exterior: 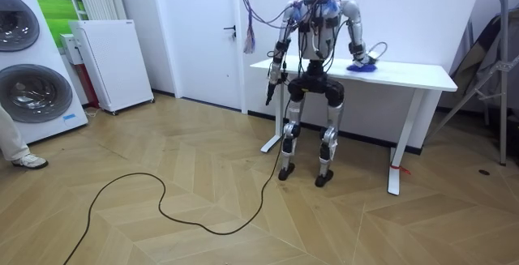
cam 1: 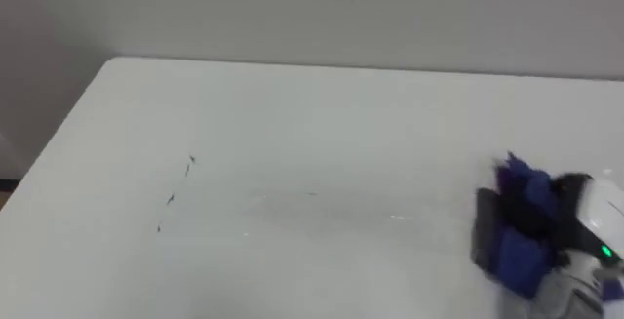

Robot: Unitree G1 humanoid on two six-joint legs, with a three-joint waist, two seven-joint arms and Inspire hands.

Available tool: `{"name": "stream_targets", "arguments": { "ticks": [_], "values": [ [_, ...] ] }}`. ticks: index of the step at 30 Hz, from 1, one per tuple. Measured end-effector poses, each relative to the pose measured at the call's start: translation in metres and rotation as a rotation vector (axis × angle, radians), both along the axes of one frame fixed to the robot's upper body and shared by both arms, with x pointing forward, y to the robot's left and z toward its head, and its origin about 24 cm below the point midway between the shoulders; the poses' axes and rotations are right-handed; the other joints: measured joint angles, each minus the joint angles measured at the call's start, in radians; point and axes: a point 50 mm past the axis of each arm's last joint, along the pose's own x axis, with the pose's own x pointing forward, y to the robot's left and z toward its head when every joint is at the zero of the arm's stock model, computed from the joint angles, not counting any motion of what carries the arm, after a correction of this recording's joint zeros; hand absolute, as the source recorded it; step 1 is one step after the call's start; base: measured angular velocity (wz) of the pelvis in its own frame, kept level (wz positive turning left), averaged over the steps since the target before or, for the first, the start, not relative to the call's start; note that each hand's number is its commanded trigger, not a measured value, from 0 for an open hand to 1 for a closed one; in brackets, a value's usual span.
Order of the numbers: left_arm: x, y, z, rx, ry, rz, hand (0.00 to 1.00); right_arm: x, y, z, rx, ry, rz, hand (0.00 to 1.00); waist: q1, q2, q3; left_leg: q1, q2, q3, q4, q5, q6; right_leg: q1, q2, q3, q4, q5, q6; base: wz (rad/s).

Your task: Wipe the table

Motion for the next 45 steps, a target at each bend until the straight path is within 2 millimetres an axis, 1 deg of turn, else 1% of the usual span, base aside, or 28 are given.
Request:
{"name": "stream_targets", "arguments": {
  "ticks": [1,2,4,5,7,8,9,10,11,13,14,16,18,20,22,26,29,30,31,32,33,34,36,37,39,41,43,45],
  "values": [
    [-0.003,-0.003,-0.001,-0.008,0.004,0.003,0.0,0.006,0.008,0.003,-0.01,0.002,0.056,1.0,0.024,-0.003,-0.0024,-0.003,0.0,-0.008,-0.003,0.003,-0.002,-0.004,0.0,-0.002,0.002,0.0,-0.004,0.34],
    [-0.007,-0.004,-0.001,-0.012,0.014,0.005,0.0,0.009,0.011,0.004,-0.011,0.001,0.073,1.0,0.033,-0.002,-0.0029,-0.005,0.0,-0.013,-0.003,0.004,-0.002,-0.005,0.0,-0.004,0.001,0.0,-0.005,0.3],
    [-0.03,-0.003,-0.002,-0.019,0.077,0.026,0.0,0.006,0.008,0.002,-0.015,-0.005,0.077,1.0,0.035,-0.006,-0.0071,-0.015,-0.005,-0.044,0.001,0.009,-0.002,-0.003,-0.007,-0.025,0.0,-0.007,-0.008,0.42],
    [-0.038,-0.002,-0.002,-0.019,0.096,0.035,0.0,0.004,0.006,0.0,-0.019,-0.005,0.073,1.0,0.032,-0.008,-0.0071,-0.015,-0.005,-0.046,0.002,0.01,-0.002,0.0,-0.009,-0.033,-0.001,-0.008,-0.008,0.46],
    [-0.062,0.0,-0.001,-0.019,0.16,0.075,0.0,-0.013,-0.003,-0.013,-0.003,-0.006,0.042,1.0,-0.009,-0.017,-0.0078,-0.004,-0.009,-0.041,0.009,0.01,-0.001,0.039,-0.017,-0.061,-0.026,-0.014,0.0,0.55],
    [-0.064,0.001,0.0,-0.014,0.164,0.084,0.0,-0.019,-0.008,-0.016,0.004,-0.007,0.022,1.0,-0.019,-0.022,-0.0085,0.001,-0.011,-0.033,0.009,0.011,0.0,0.054,-0.021,-0.073,-0.035,-0.018,0.003,0.76],
    [-0.069,0.007,0.002,0.006,0.171,0.098,0.0,-0.032,-0.021,-0.023,0.014,-0.008,-0.039,1.0,-0.04,-0.029,-0.0106,0.004,-0.015,-0.011,0.008,0.014,0.005,0.079,-0.029,-0.086,-0.052,-0.025,0.01,0.83],
    [-0.069,0.013,0.004,0.029,0.161,0.119,0.0,-0.049,-0.037,-0.03,0.029,-0.001,-0.128,1.0,-0.055,-0.047,-0.0147,0.006,-0.019,0.011,0.007,0.016,0.008,0.1,-0.036,-0.093,-0.065,-0.03,0.017,0.78],
    [-0.069,0.017,0.005,0.043,0.156,0.127,0.0,-0.057,-0.045,-0.033,0.039,0.002,-0.178,1.0,-0.06,-0.052,-0.0191,0.01,-0.021,0.015,0.006,0.016,0.01,0.109,-0.038,-0.093,-0.069,-0.032,0.02,0.5],
    [-0.073,0.032,0.011,0.093,0.157,0.138,0.0,-0.093,-0.075,-0.043,0.053,0.033,-0.369,1.0,-0.063,-0.076,-0.0265,0.033,-0.028,0.025,-0.002,0.014,0.014,0.14,-0.045,-0.091,-0.083,-0.036,0.027,0.17],
    [-0.07,0.036,0.013,0.104,0.149,0.14,0.0,-0.102,-0.083,-0.044,0.052,0.036,-0.413,1.0,-0.065,-0.077,-0.0276,0.036,-0.029,0.026,-0.002,0.012,0.018,0.144,-0.046,-0.091,-0.083,-0.035,0.028,0.06],
    [-0.066,0.044,0.017,0.142,0.131,0.137,0.0,-0.129,-0.112,-0.042,0.025,0.057,-0.541,1.0,-0.073,-0.075,-0.031,0.036,-0.033,0.034,0.0,0.005,0.028,0.153,-0.05,-0.091,-0.081,-0.031,0.036,0.0],
    [-0.066,0.048,0.019,0.157,0.123,0.137,0.0,-0.141,-0.124,-0.04,0.015,0.062,-0.611,1.0,-0.083,-0.069,-0.0348,0.037,-0.034,0.037,0.001,0.002,0.031,0.151,-0.05,-0.092,-0.077,-0.031,0.037,-0.06],
    [-0.063,0.049,0.019,0.159,0.113,0.132,0.0,-0.144,-0.128,-0.039,0.016,0.06,-0.634,1.0,-0.094,-0.062,-0.0393,0.041,-0.033,0.04,-0.001,0.001,0.031,0.15,-0.05,-0.095,-0.068,-0.03,0.037,-0.12],
    [-0.058,0.043,0.017,0.143,0.108,0.097,0.0,-0.141,-0.128,-0.039,0.002,0.07,-0.611,1.0,-0.095,-0.049,-0.0432,0.063,-0.032,0.049,-0.008,0.001,0.03,0.165,-0.05,-0.094,-0.067,-0.03,0.037,-0.13],
    [-0.048,0.025,0.009,0.097,0.098,0.04,0.0,-0.121,-0.122,-0.035,-0.015,0.074,-0.589,1.0,-0.088,-0.038,-0.0413,0.075,-0.03,0.051,-0.013,0.0,0.03,0.167,-0.045,-0.082,-0.064,-0.027,0.032,-0.18],
    [-0.047,0.011,0.002,0.056,0.12,0.014,0.0,-0.096,-0.105,-0.033,-0.021,0.098,-0.525,1.0,-0.037,-0.032,-0.0346,0.081,-0.021,0.048,-0.015,-0.003,0.026,0.144,-0.029,-0.07,-0.05,-0.012,0.017,-0.66],
    [-0.046,0.007,0.0,0.042,0.132,0.0,0.0,-0.079,-0.09,-0.031,-0.014,0.104,-0.437,1.0,-0.013,-0.029,-0.0295,0.077,-0.016,0.042,-0.014,-0.004,0.024,0.125,-0.021,-0.07,-0.047,-0.004,0.008,-0.68],
    [-0.042,0.005,-0.002,0.036,0.134,-0.012,0.0,-0.069,-0.08,-0.03,-0.012,0.104,-0.383,1.0,-0.002,-0.028,-0.0288,0.07,-0.016,0.028,-0.011,-0.005,0.024,0.115,-0.018,-0.071,-0.048,0.002,0.002,-0.65],
    [-0.043,0.001,-0.003,0.024,0.152,-0.034,0.0,-0.046,-0.056,-0.025,-0.011,0.097,-0.258,1.0,0.003,-0.029,-0.0224,0.048,-0.016,0.002,0.003,-0.008,0.023,0.097,-0.011,-0.075,-0.047,0.008,-0.006,-0.27],
    [-0.036,-0.002,-0.004,0.006,0.143,-0.053,0.0,-0.026,-0.031,-0.019,-0.025,0.088,-0.128,1.0,0.01,-0.03,-0.0146,0.024,-0.014,-0.009,0.014,-0.006,0.02,0.078,-0.007,-0.076,-0.046,0.01,-0.01,-0.11],
    [-0.031,-0.006,-0.006,-0.008,0.135,-0.068,0.0,-0.007,-0.009,-0.012,-0.032,0.078,-0.022,1.0,0.031,-0.03,-0.0074,0.012,-0.013,-0.01,0.012,-0.002,0.015,0.062,-0.002,-0.066,-0.045,0.009,-0.012,0.0],
    [-0.027,-0.009,-0.007,-0.033,0.131,-0.072,0.0,0.017,0.017,-0.001,-0.051,0.066,0.111,1.0,0.055,-0.026,0.0017,-0.004,-0.011,-0.019,0.012,0.003,0.011,0.049,0.001,-0.066,-0.045,0.008,-0.014,0.14],
    [-0.028,-0.01,-0.007,-0.041,0.134,-0.078,0.0,0.025,0.026,0.004,-0.059,0.058,0.167,1.0,0.068,-0.026,0.0022,-0.016,-0.014,-0.034,0.014,0.007,0.011,0.044,-0.001,-0.076,-0.045,0.007,-0.015,0.32],
    [-0.035,-0.01,-0.006,-0.041,0.146,-0.072,0.0,0.028,0.031,0.005,-0.07,0.057,0.202,1.0,0.078,-0.027,-0.0001,-0.016,-0.018,-0.051,0.018,0.009,0.013,0.041,-0.007,-0.08,-0.039,-0.001,-0.015,0.46],
    [-0.051,-0.009,-0.006,-0.047,0.19,-0.051,0.0,0.022,0.026,0.001,-0.067,0.06,0.189,1.0,0.072,-0.026,-0.0002,-0.014,-0.027,-0.033,0.032,0.009,0.014,0.035,-0.025,-0.092,-0.001,-0.024,-0.006,0.29],
    [-0.059,-0.008,-0.006,-0.051,0.214,-0.037,0.0,0.012,0.02,-0.007,-0.051,0.048,0.166,1.0,0.066,-0.026,-0.0003,-0.014,-0.033,-0.001,0.058,0.009,0.014,0.025,-0.046,-0.1,0.05,-0.038,0.002,0.09],
    [-0.052,0.0,-0.004,-0.03,0.183,0.005,0.0,-0.007,0.006,-0.019,-0.025,0.04,0.1,1.0,0.04,-0.02,0.0019,0.005,-0.035,0.053,0.071,0.007,0.018,0.017,-0.068,-0.094,0.126,-0.051,0.014,0.17]
  ]
}}
